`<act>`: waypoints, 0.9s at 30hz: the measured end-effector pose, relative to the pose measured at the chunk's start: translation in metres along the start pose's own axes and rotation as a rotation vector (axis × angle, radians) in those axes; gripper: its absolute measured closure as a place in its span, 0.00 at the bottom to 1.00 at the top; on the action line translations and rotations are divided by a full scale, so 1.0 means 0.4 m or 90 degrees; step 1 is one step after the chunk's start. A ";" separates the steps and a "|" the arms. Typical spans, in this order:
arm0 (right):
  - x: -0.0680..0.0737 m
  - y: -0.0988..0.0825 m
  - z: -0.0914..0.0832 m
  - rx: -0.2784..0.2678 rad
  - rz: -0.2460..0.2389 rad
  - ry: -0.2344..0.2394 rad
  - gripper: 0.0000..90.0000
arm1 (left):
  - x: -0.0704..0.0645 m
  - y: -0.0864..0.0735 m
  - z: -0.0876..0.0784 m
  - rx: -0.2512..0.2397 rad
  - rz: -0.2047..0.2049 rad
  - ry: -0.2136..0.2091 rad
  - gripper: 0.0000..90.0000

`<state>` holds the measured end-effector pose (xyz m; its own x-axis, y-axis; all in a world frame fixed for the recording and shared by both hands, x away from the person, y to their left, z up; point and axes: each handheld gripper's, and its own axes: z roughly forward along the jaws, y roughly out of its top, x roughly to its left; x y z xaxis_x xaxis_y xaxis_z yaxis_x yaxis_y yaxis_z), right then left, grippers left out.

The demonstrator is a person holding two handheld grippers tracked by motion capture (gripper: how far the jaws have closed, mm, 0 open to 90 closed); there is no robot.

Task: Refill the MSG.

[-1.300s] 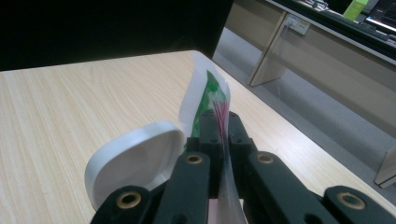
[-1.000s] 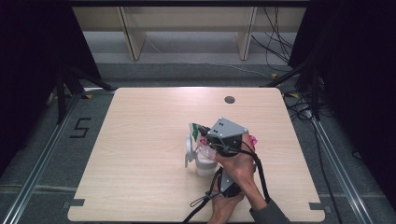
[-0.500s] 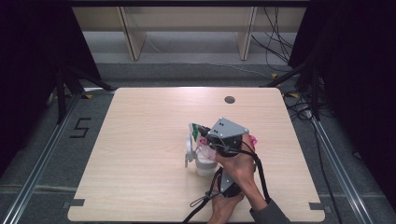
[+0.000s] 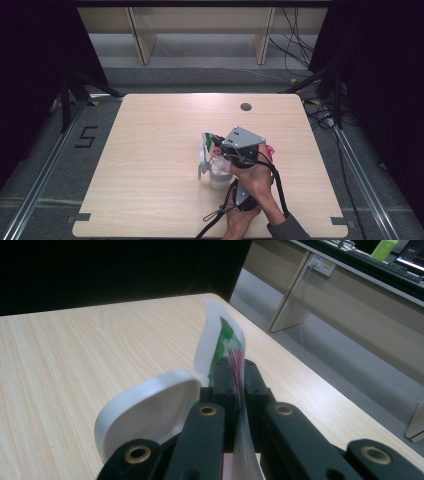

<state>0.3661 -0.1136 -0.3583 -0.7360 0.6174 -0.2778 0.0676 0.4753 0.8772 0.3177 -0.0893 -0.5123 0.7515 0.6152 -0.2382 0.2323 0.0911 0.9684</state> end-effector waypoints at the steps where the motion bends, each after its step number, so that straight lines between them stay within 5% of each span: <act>1: 0.000 0.000 -0.003 0.003 0.013 0.003 0.99 | -0.001 0.001 -0.001 -0.001 -0.001 0.000 0.84; 27: 0.001 0.001 -0.001 0.002 0.007 0.002 0.99 | -0.004 -0.002 0.003 -0.011 -0.004 0.006 0.84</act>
<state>0.3654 -0.1136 -0.3580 -0.7370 0.6206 -0.2677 0.0770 0.4706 0.8790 0.3170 -0.0911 -0.5127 0.7437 0.6223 -0.2441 0.2264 0.1091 0.9679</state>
